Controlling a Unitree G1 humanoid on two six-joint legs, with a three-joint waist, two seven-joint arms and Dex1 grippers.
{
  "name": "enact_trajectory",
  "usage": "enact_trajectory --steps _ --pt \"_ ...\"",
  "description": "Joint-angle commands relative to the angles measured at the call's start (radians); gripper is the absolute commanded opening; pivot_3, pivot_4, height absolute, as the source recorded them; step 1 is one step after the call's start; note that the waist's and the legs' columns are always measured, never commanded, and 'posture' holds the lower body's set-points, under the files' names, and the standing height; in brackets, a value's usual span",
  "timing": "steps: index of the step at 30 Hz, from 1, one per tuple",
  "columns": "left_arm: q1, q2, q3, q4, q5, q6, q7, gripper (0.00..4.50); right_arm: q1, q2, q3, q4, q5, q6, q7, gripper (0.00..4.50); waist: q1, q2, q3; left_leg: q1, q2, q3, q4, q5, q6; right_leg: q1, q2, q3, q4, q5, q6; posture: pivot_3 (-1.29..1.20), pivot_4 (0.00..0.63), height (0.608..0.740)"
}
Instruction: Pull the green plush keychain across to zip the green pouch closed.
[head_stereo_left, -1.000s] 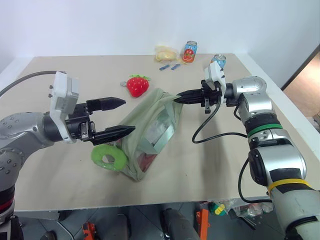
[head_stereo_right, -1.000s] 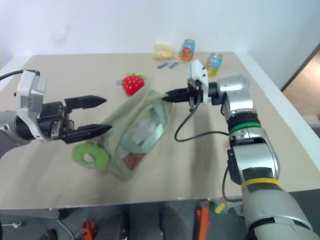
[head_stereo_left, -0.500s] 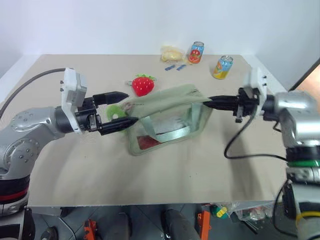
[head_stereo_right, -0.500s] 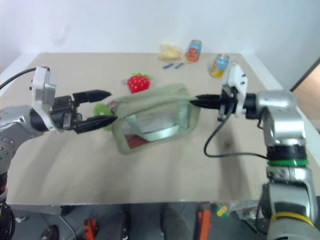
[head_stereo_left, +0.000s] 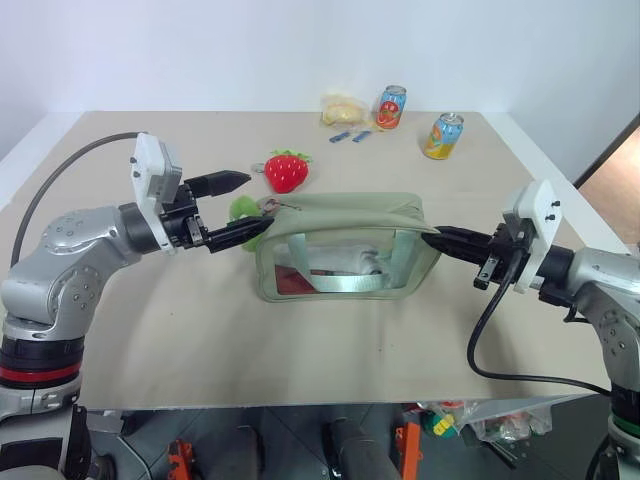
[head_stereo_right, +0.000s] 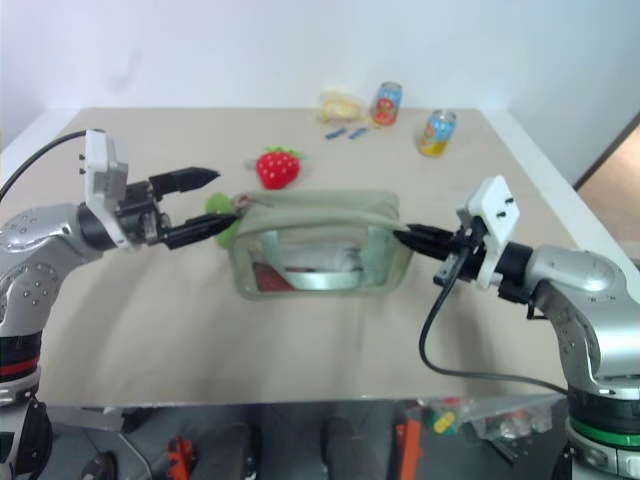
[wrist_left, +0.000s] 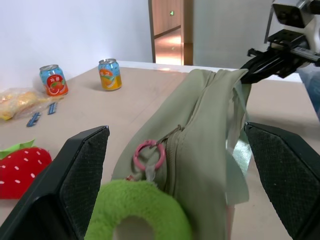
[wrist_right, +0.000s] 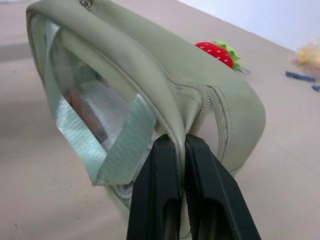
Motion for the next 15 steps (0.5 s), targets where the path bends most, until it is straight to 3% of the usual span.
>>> enact_trajectory --steps 1,5,15 --pt "0.011 0.011 0.023 -0.019 0.010 -0.017 -0.008 4.50 0.013 -0.002 -0.046 -0.066 0.066 0.037 -0.041 0.04 0.000 0.000 0.000 0.000 0.000 0.000 0.000 0.000 0.000 0.000 0.000 0.000 0.000 0.000 0.000 0.00 0.150 0.740" --pt "0.028 0.016 0.035 -0.018 0.017 -0.020 -0.002 4.50 -0.004 -0.013 -0.102 -0.102 0.197 0.145 -0.091 0.04 0.000 0.000 0.000 0.000 0.000 0.000 0.000 0.000 0.000 0.000 0.000 0.000 0.000 0.000 0.000 0.00 0.150 0.740" --pt "0.048 0.000 0.068 0.086 0.040 -0.044 0.009 4.50 0.024 -0.007 -0.008 -0.080 0.098 -0.016 -0.087 0.04 -0.001 0.000 0.000 0.000 0.000 0.000 0.000 0.000 0.000 0.000 0.000 0.000 -0.001 0.000 0.000 0.00 0.150 0.740"
